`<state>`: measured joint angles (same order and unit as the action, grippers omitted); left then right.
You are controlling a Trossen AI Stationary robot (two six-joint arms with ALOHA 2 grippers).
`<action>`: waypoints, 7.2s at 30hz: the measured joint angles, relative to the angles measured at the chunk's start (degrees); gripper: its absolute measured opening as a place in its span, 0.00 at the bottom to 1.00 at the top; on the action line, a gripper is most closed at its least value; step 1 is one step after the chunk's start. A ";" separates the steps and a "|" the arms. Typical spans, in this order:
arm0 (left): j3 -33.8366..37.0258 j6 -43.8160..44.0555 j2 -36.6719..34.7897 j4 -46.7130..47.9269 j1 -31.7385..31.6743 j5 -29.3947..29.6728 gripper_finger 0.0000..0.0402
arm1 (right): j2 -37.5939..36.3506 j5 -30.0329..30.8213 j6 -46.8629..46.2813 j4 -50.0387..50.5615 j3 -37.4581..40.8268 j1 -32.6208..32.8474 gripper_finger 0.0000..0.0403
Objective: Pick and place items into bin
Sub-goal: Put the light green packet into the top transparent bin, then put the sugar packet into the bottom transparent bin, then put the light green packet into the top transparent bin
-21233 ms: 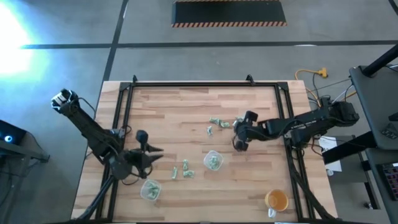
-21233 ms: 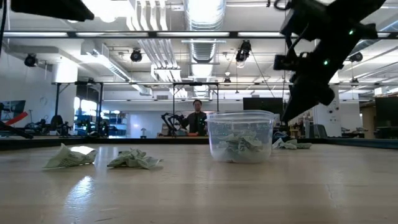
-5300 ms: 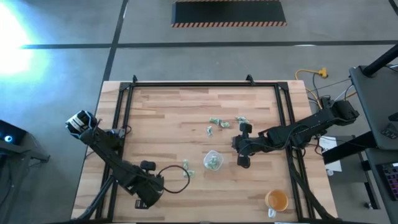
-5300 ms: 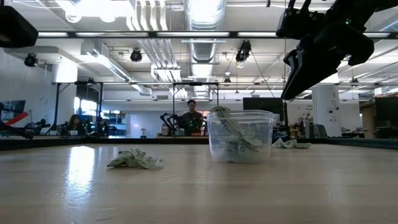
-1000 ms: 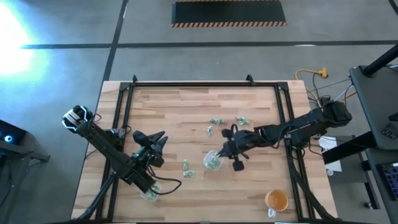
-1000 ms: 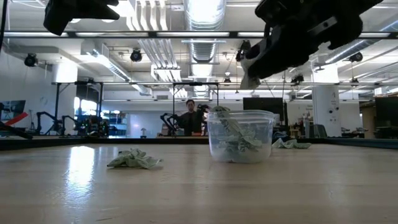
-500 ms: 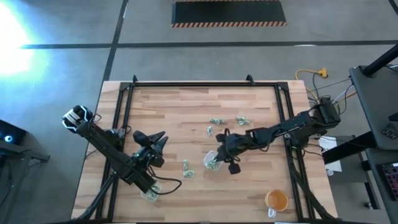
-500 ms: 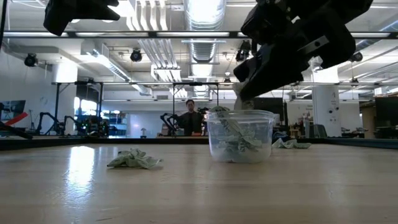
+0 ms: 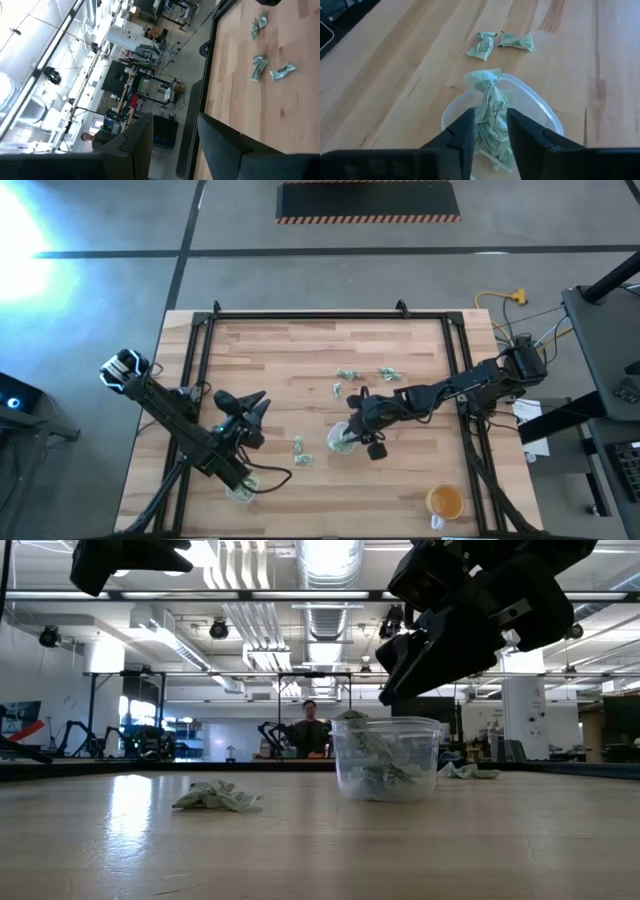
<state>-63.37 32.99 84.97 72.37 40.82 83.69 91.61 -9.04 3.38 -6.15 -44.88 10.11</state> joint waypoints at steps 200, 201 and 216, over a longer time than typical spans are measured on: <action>0.66 -11.77 -6.47 -15.83 4.12 -44.24 0.26 | -9.04 25.04 -6.16 26.12 -1.57 0.11 0.15; 0.66 -13.45 -6.46 -15.90 3.87 -40.12 0.26 | -9.04 26.31 -6.18 26.46 -1.57 0.11 0.14; 1.53 -18.34 -6.32 -16.63 -1.02 -14.35 0.26 | -9.11 45.06 -14.71 31.92 0.26 -8.60 0.14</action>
<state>-61.85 14.65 78.65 55.73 39.80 69.34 82.50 36.02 -11.34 25.77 -44.62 1.51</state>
